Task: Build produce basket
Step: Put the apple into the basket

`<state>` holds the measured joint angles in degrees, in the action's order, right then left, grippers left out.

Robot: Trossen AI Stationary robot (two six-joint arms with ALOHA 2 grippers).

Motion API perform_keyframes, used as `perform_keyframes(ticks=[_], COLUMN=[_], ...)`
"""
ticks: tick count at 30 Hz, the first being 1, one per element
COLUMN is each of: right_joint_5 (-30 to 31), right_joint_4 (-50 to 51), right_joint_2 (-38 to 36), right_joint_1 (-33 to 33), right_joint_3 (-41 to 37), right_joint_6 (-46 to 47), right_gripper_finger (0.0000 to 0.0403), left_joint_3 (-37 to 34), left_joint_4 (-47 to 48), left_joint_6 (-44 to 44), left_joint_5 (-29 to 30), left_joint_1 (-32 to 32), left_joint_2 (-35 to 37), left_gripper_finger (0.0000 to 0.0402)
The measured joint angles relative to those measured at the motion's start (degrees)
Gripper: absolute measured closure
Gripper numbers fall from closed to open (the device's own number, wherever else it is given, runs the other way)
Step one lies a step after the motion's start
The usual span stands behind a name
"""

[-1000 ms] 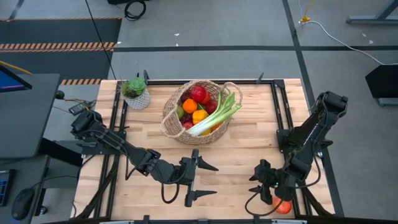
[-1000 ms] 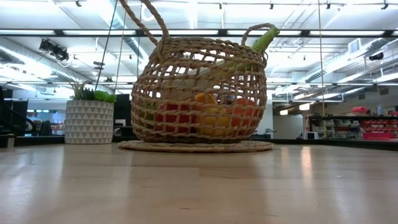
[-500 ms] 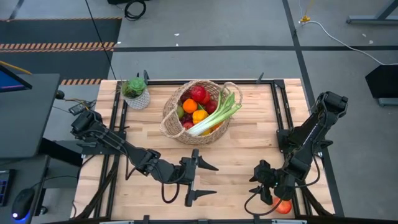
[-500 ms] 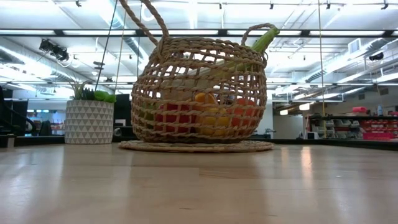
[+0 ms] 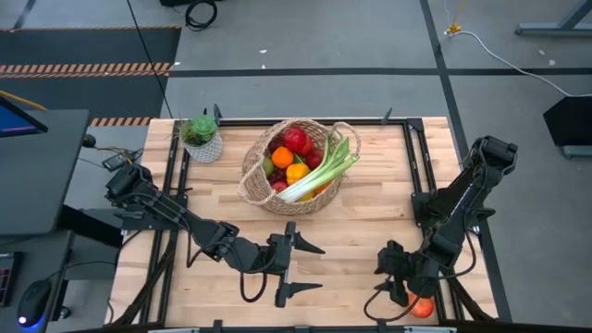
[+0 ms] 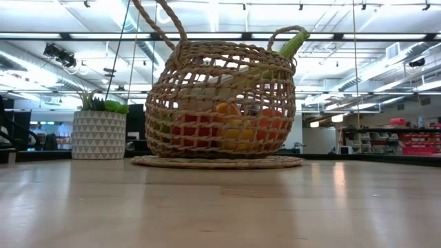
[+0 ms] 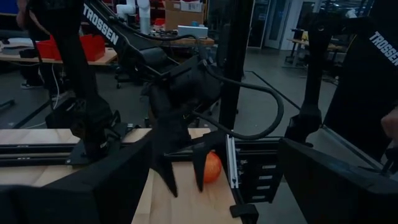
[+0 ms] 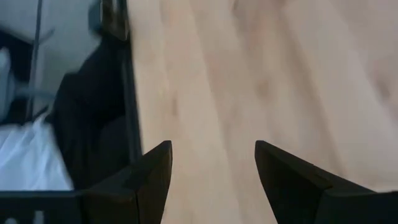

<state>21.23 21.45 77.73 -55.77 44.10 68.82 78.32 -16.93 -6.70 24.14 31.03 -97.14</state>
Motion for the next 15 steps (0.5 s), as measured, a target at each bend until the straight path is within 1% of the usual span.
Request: perform_keyframes(ticks=[2,4,10,15], right_joint_5=[-5.12,-8.12,-9.37,-13.73], right_joint_4=[0.0,0.0,1.18,0.4], right_joint_2=[0.02,0.04,0.04,1.1], right_joint_1=[-0.37,-1.35,-3.28,-5.29], right_joint_3=[0.0,0.0,0.0,0.02], right_joint_6=[0.02,0.04,2.59,3.42], right_gripper_finger=[0.0168,0.0168,0.0168,0.0168], left_joint_3=[0.0,0.0,0.0,0.0], left_joint_4=[0.02,0.02,0.04,0.07], left_joint_6=[0.0,0.0,0.0,0.0], left_joint_5=[0.0,0.0,0.0,0.0], left_joint_1=[0.01,0.0,0.0,0.0], left_joint_2=[0.0,0.0,0.0,0.0], left_gripper_finger=[0.0047,0.0047,0.0047,0.0047])
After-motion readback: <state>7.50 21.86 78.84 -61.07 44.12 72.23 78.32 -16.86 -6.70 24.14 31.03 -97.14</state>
